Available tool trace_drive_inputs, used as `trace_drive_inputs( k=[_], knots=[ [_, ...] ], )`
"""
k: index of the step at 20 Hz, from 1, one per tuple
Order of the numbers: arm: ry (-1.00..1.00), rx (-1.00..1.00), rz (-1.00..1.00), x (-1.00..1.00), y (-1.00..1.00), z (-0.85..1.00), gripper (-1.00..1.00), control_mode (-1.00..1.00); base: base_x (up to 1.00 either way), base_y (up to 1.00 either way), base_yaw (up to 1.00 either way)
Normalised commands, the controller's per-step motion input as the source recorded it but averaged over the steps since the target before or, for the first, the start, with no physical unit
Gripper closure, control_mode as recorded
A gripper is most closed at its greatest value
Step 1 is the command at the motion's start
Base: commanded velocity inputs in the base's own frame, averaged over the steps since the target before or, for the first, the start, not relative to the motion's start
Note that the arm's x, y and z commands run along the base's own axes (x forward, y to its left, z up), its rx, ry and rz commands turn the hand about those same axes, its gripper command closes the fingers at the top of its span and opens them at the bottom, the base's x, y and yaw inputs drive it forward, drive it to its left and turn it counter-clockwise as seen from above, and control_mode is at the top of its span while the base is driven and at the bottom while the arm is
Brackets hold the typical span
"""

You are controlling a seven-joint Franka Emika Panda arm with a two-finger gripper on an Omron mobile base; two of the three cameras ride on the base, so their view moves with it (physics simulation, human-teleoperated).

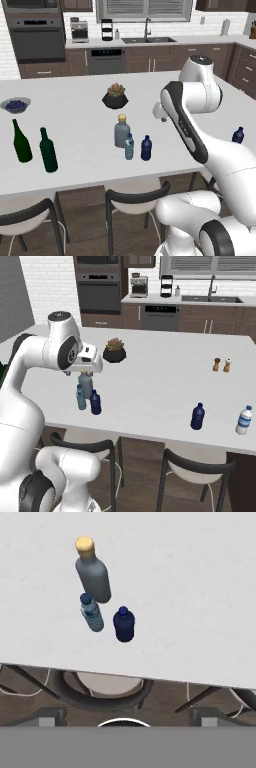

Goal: Move the plastic bottles in the middle to the plastics group, and the glass bottles in the middle to the glass group.

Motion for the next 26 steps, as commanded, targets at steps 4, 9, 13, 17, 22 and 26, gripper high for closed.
trace_drive_inputs(
  k=[4, 9, 13, 17, 22, 26],
  knots=[
    [-0.05, -0.04, 0.17, 0.07, 0.53, -0.16, -1.00, -1.00, 0.00, 0.00, 0.00],
    [0.00, 0.00, 0.19, 0.54, 0.16, -0.57, -1.00, -1.00, 0.00, 0.00, 0.00],
    [0.07, 0.00, 0.09, 0.46, -0.11, -0.53, -1.00, -1.00, 0.00, 0.00, 0.00],
    [0.18, -0.01, 0.05, 0.44, -0.02, -0.40, -1.00, -1.00, 0.00, 0.00, 0.00],
    [0.14, -0.01, 0.02, 0.29, 0.00, -0.41, -1.00, -1.00, 0.00, 0.00, 0.00],
    [0.03, -0.02, 0.01, 0.24, 0.00, -0.38, -1.00, -1.00, 0.00, 0.00, 0.00]
  ],
)
